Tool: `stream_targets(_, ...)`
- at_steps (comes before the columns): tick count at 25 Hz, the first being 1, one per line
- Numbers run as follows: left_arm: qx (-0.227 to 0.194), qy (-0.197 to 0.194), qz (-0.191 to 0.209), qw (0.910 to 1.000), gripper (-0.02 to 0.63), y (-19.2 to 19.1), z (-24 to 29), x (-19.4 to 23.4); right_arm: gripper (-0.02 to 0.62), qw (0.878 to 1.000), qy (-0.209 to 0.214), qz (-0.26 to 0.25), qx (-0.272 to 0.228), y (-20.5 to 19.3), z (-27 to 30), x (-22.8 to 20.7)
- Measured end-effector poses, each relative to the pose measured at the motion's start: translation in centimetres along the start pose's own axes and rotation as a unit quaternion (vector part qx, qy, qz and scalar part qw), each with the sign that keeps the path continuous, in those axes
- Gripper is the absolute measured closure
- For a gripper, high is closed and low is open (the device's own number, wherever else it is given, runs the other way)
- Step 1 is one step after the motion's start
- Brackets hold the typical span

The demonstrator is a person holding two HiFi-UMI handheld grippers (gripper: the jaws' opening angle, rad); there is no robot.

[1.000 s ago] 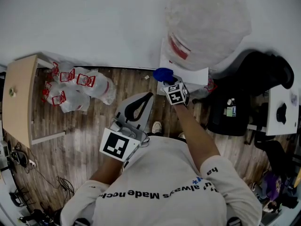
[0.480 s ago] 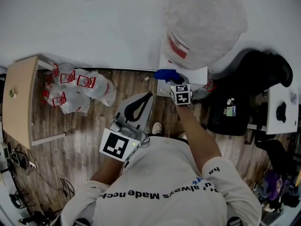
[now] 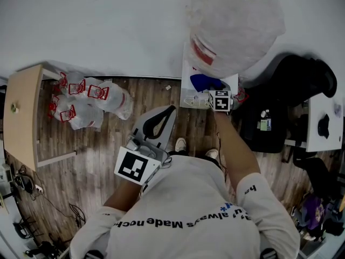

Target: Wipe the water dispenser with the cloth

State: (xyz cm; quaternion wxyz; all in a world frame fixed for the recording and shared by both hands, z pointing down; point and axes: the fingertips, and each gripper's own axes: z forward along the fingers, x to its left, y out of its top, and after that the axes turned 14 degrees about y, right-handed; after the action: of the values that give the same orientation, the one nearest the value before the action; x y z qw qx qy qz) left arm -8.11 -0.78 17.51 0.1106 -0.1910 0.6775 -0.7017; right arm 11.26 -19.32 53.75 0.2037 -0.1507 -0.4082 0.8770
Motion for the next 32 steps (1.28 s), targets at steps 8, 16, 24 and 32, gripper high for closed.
stream_targets(8, 0.006, -0.006, 0.000, 1.0000, 0.588, -0.2, 0.3, -0.7, 0.511, 0.999, 0.027, -0.010, 0.024, 0.0, 0.3, 0.3)
stream_targets(16, 0.001, -0.009, 0.000, 1.0000, 0.588, 0.1, 0.2, -1.1, 0.512, 0.999, 0.032, -0.019, 0.027, -1.0, -0.6, 0.8)
stream_targets(24, -0.004, -0.011, 0.000, 0.9999, 0.588, 0.2, 0.3, -1.5, 0.512, 0.999, 0.037, -0.008, 0.020, -2.5, -2.0, 1.4)
stream_targets(32, -0.007, -0.016, 0.001, 0.9998, 0.588, 0.5, 0.7, -1.8, 0.511, 0.999, 0.034, 0.031, -0.018, -1.4, -3.9, 0.0)
